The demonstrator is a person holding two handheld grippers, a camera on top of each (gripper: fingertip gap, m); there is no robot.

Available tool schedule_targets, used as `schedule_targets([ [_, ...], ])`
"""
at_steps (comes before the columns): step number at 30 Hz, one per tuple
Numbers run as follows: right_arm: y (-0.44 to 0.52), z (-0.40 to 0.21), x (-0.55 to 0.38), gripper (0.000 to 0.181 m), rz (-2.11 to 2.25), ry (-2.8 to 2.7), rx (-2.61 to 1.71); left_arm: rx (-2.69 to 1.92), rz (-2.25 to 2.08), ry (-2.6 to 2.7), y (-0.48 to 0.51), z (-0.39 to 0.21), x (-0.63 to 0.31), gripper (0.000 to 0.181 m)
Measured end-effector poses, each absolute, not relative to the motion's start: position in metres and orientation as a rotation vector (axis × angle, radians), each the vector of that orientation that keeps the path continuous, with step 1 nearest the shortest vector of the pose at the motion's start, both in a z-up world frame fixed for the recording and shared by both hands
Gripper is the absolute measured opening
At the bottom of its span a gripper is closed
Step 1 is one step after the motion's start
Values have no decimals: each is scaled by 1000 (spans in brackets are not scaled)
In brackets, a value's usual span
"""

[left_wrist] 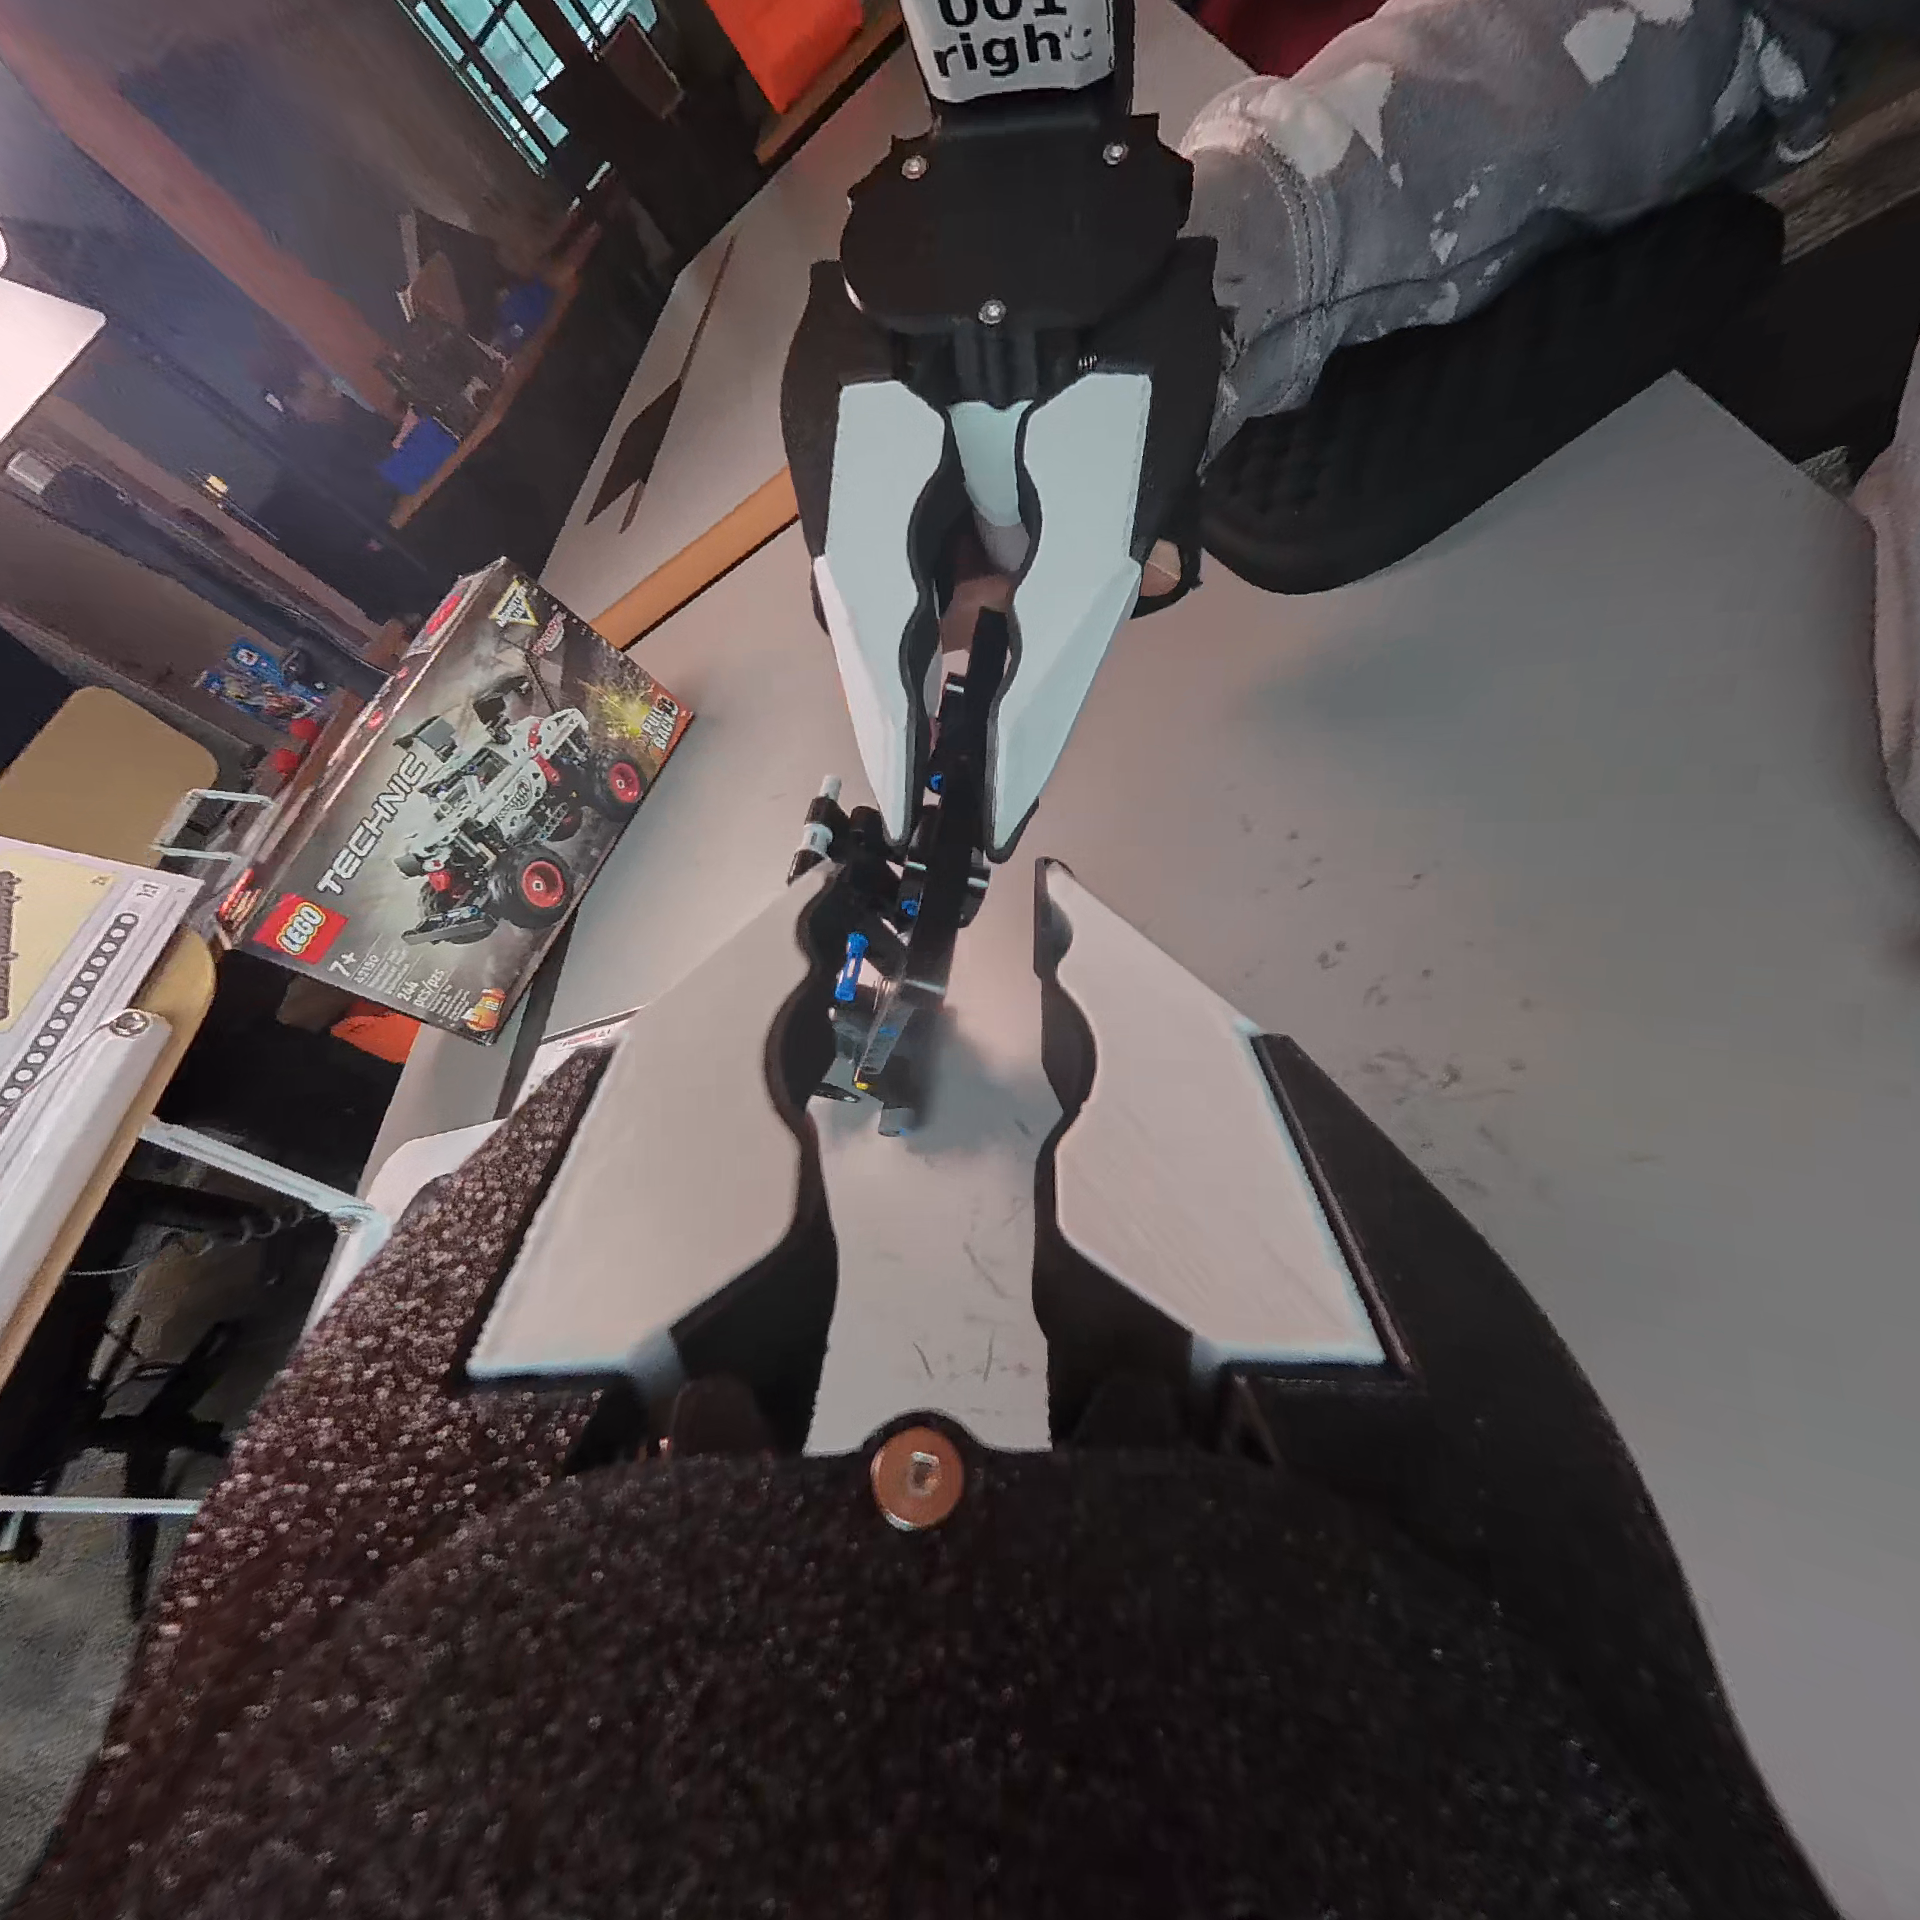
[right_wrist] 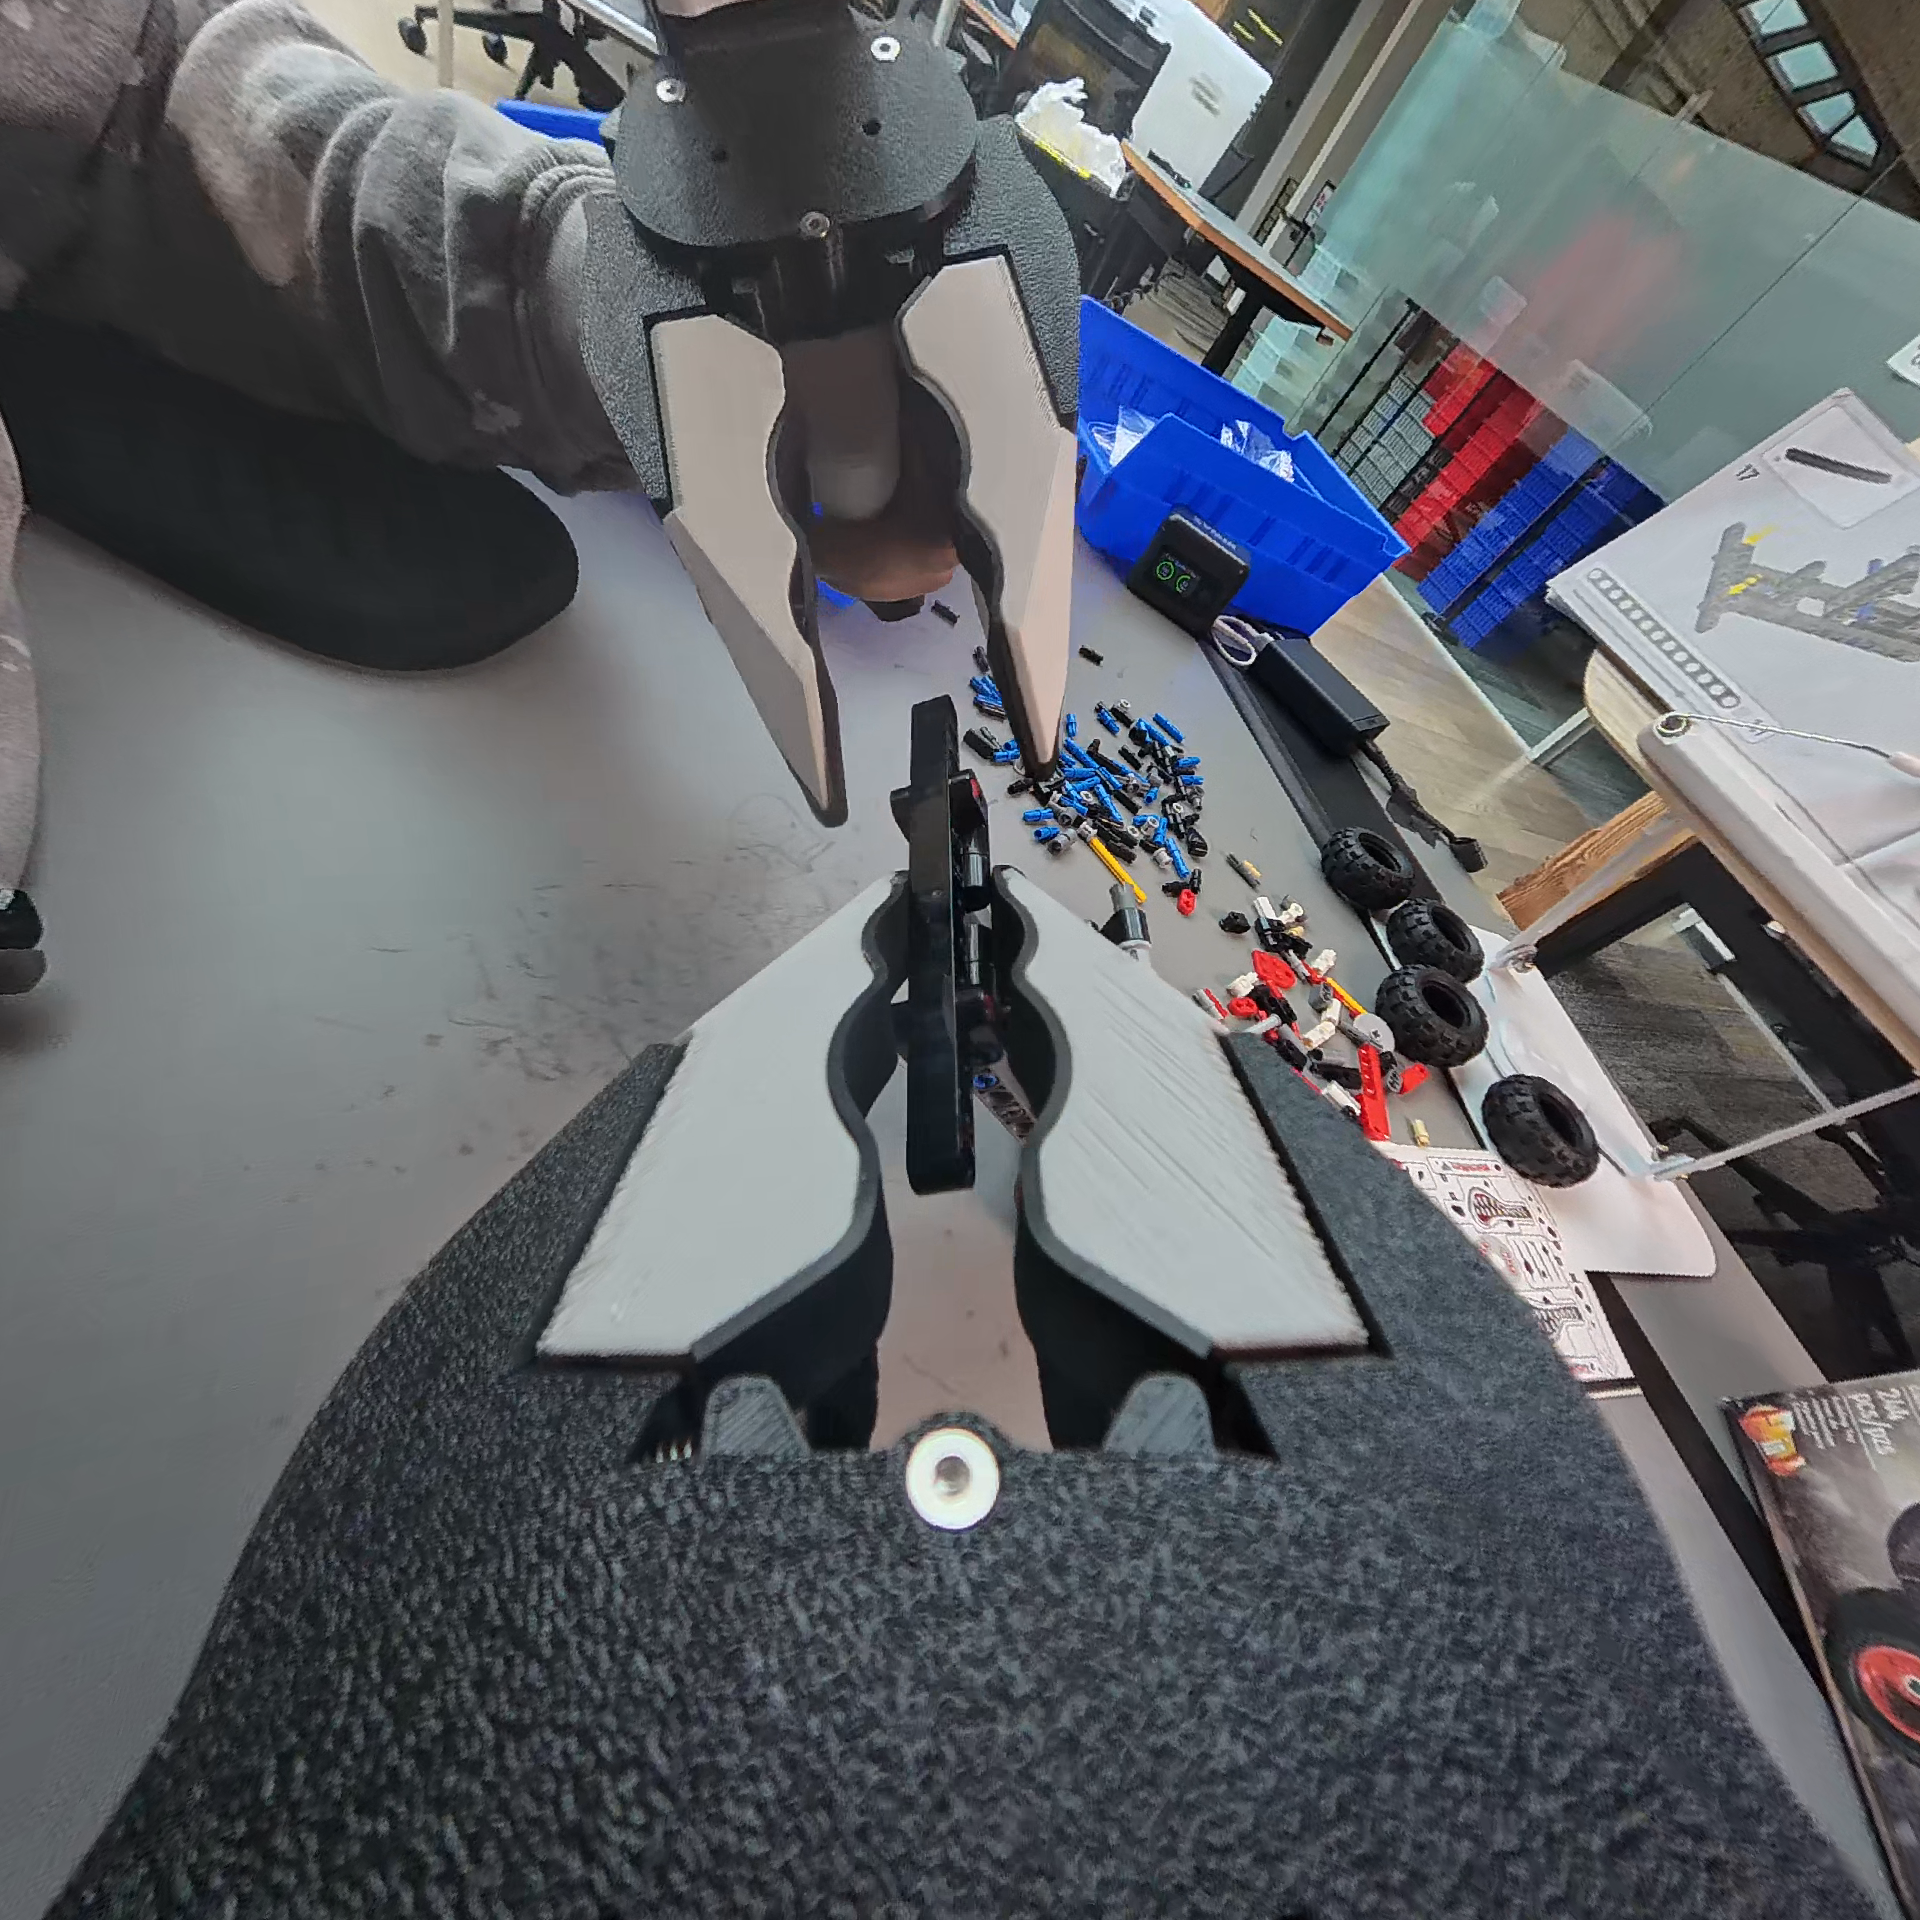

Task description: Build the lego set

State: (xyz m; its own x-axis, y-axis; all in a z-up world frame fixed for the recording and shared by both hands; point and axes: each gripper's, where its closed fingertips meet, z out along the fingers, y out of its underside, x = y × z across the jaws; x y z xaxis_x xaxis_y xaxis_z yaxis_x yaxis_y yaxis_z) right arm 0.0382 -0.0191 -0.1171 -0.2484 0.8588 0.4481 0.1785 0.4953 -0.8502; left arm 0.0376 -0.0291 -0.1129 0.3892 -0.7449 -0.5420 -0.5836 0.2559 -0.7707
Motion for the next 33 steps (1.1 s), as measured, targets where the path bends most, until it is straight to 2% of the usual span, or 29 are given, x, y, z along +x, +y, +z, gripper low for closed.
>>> schedule_targets([
  [4,-20,-118,37,14,851,-1724,-905,-1337,-20,1344,-28,-115,41,18],
  [8,-22,-122,35,14,837,-1731,-906,-1353,18,1382,-28,-120,39,17],
  [11,-23,-123,33,14,806,-1726,-894,-1406,-113,1344,-30,-121,37,18],
  [12,-22,-123,33,14,792,-1718,-889,-1439,-188,1308,-30,-120,36,19],
  [13,-21,-122,32,14,776,-1710,-884,-1473,-272,1255,-30,-118,34,28],
  [14,-19,-122,32,14,752,-1700,-877,-1518,-376,1187,-29,-116,32,46],
  [15,-16,-122,33,14,722,-1685,-866,-1586,-509,1114,-29,-116,29,55],
  [19,-16,-131,32,14,596,-1671,-781,-1946,-1051,738,-28,-140,18,58],
  [20,-19,-135,31,14,566,-1679,-752,-1932,-1154,666,-28,-140,19,53],
  [23,-27,-150,27,14,463,-1724,-658,-1918,-1210,686,-34,-148,23,14],
  [28,-39,-177,28,20,500,-1835,-657,-1985,-909,980,-45,-175,21,10],
  [30,-56,-184,35,37,670,-1953,-714,-1982,-873,1066,-50,-183,21,8],
  [33,-75,-174,62,45,1037,-2138,-862,-1953,-879,1241,-66,-195,19,8],
])
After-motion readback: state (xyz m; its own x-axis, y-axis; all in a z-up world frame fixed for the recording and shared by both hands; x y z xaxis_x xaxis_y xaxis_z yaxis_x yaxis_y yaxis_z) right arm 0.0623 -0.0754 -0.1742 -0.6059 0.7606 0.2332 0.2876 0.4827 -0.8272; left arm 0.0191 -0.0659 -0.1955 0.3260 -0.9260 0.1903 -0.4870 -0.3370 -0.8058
